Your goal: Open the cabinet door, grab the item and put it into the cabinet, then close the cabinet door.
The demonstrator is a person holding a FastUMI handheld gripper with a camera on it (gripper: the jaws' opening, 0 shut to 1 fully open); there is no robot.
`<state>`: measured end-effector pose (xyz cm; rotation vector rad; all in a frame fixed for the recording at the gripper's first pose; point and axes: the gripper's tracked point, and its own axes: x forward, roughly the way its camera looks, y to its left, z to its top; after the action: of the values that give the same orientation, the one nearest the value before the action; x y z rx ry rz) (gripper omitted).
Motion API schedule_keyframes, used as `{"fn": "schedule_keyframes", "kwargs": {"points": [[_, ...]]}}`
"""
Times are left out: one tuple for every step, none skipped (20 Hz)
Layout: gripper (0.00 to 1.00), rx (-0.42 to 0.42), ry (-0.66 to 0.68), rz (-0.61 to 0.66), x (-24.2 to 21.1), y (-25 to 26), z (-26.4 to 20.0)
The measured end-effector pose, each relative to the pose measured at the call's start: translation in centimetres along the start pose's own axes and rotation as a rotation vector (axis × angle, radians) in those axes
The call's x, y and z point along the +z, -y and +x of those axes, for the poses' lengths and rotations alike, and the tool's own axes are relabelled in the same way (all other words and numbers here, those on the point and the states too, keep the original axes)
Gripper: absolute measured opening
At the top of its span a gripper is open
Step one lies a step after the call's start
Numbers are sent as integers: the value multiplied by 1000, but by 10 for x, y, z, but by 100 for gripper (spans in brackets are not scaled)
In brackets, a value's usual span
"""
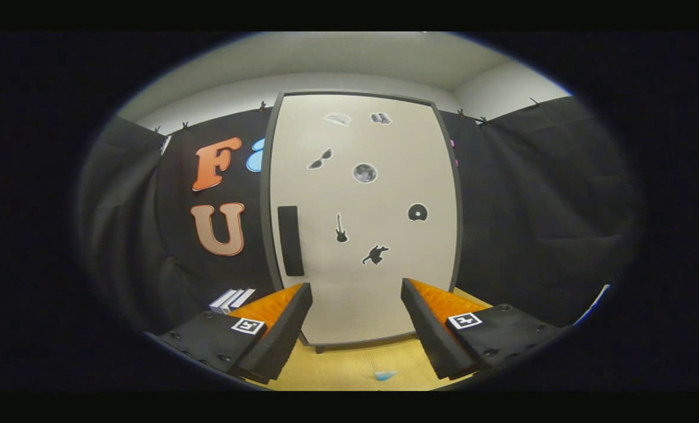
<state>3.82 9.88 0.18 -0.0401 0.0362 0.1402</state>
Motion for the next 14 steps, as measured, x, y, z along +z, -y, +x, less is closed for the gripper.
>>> {"fn": "schedule_keyframes", "kwargs": {"points": [[98,10,-5,2,1,-6,8],[98,18,-8,1,3,-11,16],[98,29,-11,-5,4,-17,25],[98,35,-18,-14,4,-22,35],[98,37,-24,-25,3,-27,43],[98,43,-31,-34,2,-33,52],[98,50,-37,-41,1,-39,59],[98,55,-45,-46,0,-44,69],[98,59,-52,-48,-2,-47,78],[97,61,-62,-49,-3,-50,87],[97,63,-64,-48,-2,-52,96],[96,62,-67,-48,-3,-54,105],[96,67,-77,-50,-4,-56,112],[96,88,-90,-49,-6,-62,117]]}}
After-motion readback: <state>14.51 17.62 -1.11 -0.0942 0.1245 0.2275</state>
